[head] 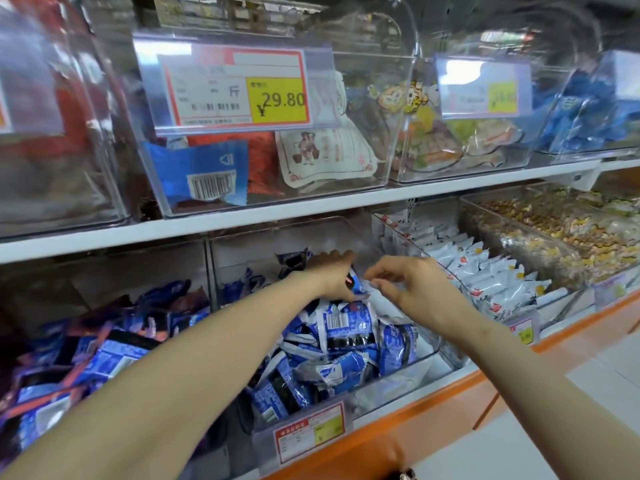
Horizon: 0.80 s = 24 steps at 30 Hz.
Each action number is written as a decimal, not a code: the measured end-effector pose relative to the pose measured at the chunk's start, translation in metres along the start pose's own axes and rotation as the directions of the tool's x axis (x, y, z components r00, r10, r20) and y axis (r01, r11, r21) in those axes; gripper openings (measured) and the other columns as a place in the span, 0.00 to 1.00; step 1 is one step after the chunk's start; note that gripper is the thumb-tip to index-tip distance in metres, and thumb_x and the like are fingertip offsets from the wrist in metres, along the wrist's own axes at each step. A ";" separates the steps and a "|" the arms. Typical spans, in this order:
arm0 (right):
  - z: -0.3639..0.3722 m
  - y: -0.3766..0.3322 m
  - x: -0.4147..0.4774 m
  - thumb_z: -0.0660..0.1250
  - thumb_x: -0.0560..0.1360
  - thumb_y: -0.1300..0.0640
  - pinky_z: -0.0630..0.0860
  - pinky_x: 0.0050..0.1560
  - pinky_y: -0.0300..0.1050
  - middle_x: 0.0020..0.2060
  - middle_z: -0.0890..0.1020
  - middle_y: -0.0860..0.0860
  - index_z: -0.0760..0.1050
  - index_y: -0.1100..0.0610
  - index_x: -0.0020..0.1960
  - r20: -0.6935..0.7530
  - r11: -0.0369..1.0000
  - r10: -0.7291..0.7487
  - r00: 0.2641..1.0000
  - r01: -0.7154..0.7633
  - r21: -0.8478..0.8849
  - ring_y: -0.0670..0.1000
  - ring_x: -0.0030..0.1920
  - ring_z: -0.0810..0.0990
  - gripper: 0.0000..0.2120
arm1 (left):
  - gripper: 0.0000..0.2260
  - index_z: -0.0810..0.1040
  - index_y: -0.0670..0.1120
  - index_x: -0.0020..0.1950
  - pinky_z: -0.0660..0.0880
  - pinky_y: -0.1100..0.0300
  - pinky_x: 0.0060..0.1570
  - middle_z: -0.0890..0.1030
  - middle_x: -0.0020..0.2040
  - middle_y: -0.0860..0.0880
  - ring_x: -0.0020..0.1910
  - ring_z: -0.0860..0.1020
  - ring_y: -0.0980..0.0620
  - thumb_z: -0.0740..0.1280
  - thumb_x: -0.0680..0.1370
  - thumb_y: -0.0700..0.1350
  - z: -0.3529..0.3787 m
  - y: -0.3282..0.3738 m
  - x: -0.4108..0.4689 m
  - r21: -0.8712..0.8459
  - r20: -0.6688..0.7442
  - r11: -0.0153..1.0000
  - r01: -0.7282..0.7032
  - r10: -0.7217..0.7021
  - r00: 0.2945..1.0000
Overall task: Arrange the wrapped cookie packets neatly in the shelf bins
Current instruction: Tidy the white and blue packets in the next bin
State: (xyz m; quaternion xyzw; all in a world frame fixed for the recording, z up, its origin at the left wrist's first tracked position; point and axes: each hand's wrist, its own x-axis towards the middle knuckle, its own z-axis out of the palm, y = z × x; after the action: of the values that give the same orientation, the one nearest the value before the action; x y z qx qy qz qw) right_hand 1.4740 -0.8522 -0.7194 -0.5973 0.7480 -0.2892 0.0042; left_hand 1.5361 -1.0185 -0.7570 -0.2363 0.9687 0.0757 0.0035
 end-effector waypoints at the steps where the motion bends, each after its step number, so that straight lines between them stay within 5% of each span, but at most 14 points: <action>1: -0.002 0.000 0.002 0.67 0.76 0.59 0.74 0.48 0.31 0.43 0.83 0.44 0.81 0.54 0.51 -0.012 1.000 0.008 1.000 -0.008 0.019 0.41 0.43 0.78 0.06 | 0.33 0.62 0.49 0.70 0.70 0.54 0.55 0.72 0.64 0.43 0.60 0.71 0.44 0.71 0.70 0.56 -0.003 -0.006 -0.004 0.018 -0.025 1.000 0.016 -0.016 1.000; 7: -0.011 0.015 0.018 0.66 0.75 0.62 0.74 0.49 0.35 0.43 0.83 0.48 0.82 0.56 0.51 -0.079 0.996 0.060 0.995 -0.054 0.065 0.47 0.43 0.80 0.07 | 0.34 0.59 0.50 0.71 0.72 0.61 0.46 0.72 0.63 0.50 0.53 0.73 0.52 0.73 0.70 0.44 -0.052 -0.051 -0.061 -0.220 -0.062 0.973 0.074 -0.090 0.994; 12: -0.012 0.020 0.056 0.62 0.77 0.61 0.75 0.56 0.45 0.53 0.83 0.50 0.79 0.51 0.56 0.107 0.975 -0.037 0.994 0.059 -0.215 0.50 0.51 0.80 0.12 | 0.26 0.67 0.52 0.66 0.71 0.58 0.56 0.70 0.63 0.50 0.59 0.71 0.51 0.72 0.71 0.50 -0.053 -0.076 -0.100 0.040 0.065 0.982 0.186 -0.188 0.980; 18: 0.025 0.016 0.101 0.68 0.74 0.47 0.59 0.71 0.55 0.60 0.78 0.44 0.73 0.42 0.62 0.564 0.701 -0.018 0.826 0.412 -0.582 0.53 0.66 0.69 0.17 | 0.18 0.70 0.52 0.63 0.58 0.53 0.68 0.66 0.66 0.51 0.68 0.61 0.50 0.66 0.75 0.53 -0.043 -0.059 -0.091 0.045 -0.089 0.997 0.064 -0.060 0.994; 21: 0.038 0.014 0.103 0.65 0.75 0.42 0.47 0.73 0.57 0.58 0.79 0.45 0.76 0.46 0.61 0.595 0.620 0.056 0.802 0.439 -0.650 0.52 0.67 0.67 0.17 | 0.13 0.73 0.50 0.59 0.65 0.56 0.60 0.71 0.61 0.51 0.63 0.66 0.51 0.65 0.76 0.52 -0.040 -0.049 -0.078 0.036 -0.140 0.999 0.019 -0.014 0.990; 24: 0.044 0.008 0.097 0.63 0.77 0.44 0.46 0.73 0.60 0.49 0.81 0.47 0.79 0.53 0.49 0.570 0.538 0.059 0.820 0.455 -0.710 0.52 0.62 0.71 0.13 | 0.08 0.75 0.50 0.55 0.69 0.58 0.54 0.73 0.55 0.52 0.58 0.71 0.52 0.65 0.76 0.48 -0.037 -0.045 -0.063 -0.062 -0.176 0.997 0.037 -0.048 0.983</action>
State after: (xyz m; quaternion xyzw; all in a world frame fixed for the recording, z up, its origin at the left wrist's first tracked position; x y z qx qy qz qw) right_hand 1.4542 -0.9565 -0.7267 -0.6680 0.6852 0.2717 -0.1027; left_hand 1.6141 -1.0346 -0.7243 -0.2627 0.9573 0.0824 -0.0881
